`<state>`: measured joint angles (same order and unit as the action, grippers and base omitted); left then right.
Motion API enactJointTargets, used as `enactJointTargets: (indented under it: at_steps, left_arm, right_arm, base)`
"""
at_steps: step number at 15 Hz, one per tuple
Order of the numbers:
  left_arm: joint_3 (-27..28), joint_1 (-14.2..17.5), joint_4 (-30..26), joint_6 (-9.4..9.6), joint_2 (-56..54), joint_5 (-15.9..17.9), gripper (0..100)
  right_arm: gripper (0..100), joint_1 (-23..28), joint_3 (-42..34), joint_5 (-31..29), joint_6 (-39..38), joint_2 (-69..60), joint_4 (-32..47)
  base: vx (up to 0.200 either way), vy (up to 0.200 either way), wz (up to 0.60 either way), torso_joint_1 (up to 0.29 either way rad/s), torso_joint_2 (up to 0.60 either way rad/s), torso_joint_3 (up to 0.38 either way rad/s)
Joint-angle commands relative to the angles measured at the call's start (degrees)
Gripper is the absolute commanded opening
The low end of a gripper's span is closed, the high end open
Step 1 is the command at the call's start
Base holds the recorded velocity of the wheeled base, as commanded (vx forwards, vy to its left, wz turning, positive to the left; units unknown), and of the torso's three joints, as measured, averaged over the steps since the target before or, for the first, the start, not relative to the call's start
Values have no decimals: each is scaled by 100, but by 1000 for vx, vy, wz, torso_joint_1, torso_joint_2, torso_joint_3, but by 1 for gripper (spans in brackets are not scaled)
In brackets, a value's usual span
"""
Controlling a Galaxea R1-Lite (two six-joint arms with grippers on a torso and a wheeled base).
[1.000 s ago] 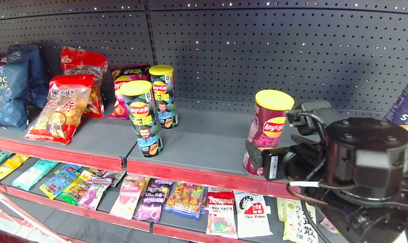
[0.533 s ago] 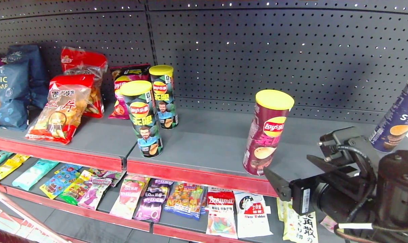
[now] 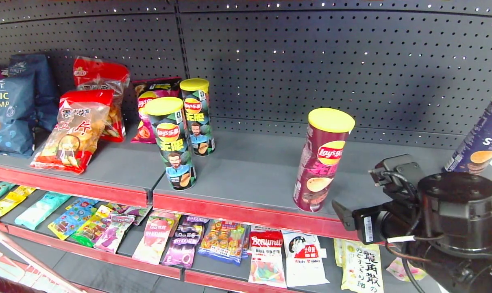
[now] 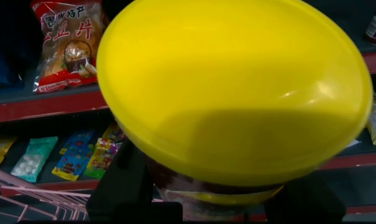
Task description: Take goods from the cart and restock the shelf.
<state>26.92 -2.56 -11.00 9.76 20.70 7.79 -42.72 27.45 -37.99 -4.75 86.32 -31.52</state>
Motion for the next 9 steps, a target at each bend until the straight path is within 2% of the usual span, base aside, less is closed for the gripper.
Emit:
enactJointTargets:
  at_steps: [1,9]
  left_arm:
    - [-2,1,1,-1,4,3,0]
    - [7,1,10,-1,22,12,0]
  right_arm:
    - [100,141,23,-7,27,254,-3]
    - [100,536,384,-7,256,632,-20]
  base:
    - [0,0,0,0,0,0]
    - [0,0,0,0,0,0]
